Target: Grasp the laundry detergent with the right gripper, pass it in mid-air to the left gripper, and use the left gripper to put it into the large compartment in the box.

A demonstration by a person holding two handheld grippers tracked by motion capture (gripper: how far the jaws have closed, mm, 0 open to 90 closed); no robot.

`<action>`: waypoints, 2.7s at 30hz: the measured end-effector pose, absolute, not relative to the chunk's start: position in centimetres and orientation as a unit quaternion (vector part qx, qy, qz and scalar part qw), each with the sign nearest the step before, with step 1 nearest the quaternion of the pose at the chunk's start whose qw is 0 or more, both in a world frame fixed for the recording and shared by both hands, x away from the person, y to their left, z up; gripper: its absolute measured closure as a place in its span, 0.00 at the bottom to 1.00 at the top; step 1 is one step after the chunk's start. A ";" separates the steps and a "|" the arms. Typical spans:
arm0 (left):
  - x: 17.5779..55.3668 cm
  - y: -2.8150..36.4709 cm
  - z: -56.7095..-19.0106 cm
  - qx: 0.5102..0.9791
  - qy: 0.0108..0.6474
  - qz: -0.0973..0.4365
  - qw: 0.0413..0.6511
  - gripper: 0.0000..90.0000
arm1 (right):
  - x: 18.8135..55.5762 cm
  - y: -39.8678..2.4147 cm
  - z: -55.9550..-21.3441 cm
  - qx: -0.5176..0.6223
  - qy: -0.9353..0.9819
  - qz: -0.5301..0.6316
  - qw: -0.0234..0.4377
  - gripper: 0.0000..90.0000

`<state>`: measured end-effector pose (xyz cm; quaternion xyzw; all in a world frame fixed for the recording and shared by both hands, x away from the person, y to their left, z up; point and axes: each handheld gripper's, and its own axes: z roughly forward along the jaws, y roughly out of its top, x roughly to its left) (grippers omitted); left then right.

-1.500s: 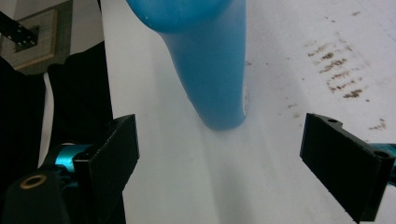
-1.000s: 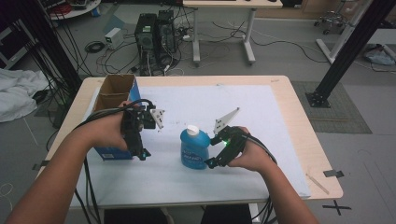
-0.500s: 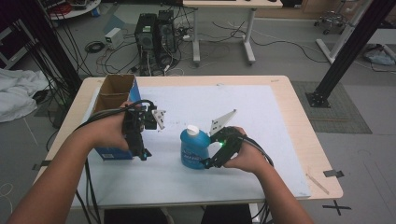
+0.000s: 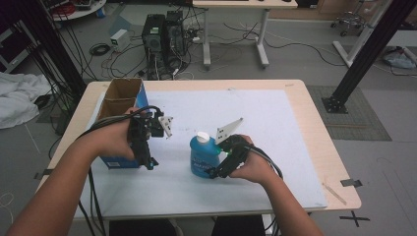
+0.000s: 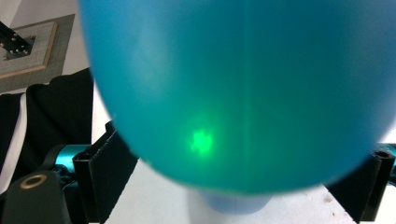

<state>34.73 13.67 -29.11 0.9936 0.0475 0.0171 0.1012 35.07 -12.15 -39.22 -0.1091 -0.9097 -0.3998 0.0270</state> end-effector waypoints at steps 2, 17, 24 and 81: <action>34.7 13.7 -29.2 0.994 0.048 0.017 0.102 0.02 | 35.1 -12.0 -39.3 -0.108 -0.909 -0.401 0.025 0.12; 34.9 13.9 -29.5 0.993 0.050 0.020 0.106 0.02 | 35.1 -11.3 -39.9 -0.111 -0.902 -0.417 0.003 0.15; 35.0 14.0 -29.5 0.993 0.049 0.021 0.106 0.02 | 35.1 -11.0 -40.0 -0.113 -0.898 -0.426 -0.007 0.17; 35.1 13.6 -29.9 0.993 0.050 0.020 0.100 0.02 | 34.6 -10.8 -40.3 -0.100 -0.873 -0.475 -0.036 0.50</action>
